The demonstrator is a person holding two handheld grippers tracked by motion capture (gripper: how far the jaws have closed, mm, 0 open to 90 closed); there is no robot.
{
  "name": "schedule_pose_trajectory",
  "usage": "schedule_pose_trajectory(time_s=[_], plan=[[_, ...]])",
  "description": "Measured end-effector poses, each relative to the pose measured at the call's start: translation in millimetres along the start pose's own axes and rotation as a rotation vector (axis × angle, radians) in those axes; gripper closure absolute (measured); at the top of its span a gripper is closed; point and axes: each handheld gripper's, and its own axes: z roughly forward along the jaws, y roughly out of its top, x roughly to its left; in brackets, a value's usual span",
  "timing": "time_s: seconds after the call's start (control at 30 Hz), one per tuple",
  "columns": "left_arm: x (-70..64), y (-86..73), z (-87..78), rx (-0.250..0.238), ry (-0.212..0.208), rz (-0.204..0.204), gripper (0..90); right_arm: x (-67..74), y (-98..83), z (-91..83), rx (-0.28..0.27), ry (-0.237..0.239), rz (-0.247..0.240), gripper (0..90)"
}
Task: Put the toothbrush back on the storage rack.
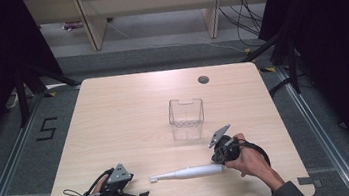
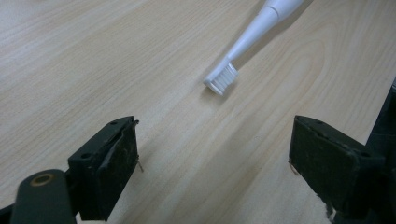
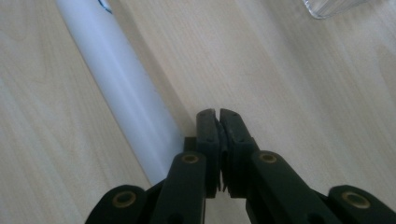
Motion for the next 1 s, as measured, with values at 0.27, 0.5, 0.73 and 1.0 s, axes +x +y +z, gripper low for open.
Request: schedule_pose_trajectory(time_s=[0.27, 0.5, 0.73, 1.0], plan=[[0.0, 0.1, -0.1, -0.001, 0.001, 0.002, 14.9, 3.7, -7.3, -1.3, 0.010, -0.002, 0.007, 87.1], [-0.1, 0.1, -0.1, 0.000, 0.001, 0.002, 14.9, 8.8, -10.7, -3.7, 0.022, 0.009, 0.006, 87.0], [-1.2, -0.1, 0.9, -0.011, -0.001, -0.012, 14.9, 11.0, -11.7, -5.5, 0.025, 0.011, 0.005, 86.5], [-0.3, 0.1, 0.6, 0.003, 0.011, 0.002, 14.9, 9.3, -2.4, -13.5, 0.009, -0.014, -0.011, 80.0]])
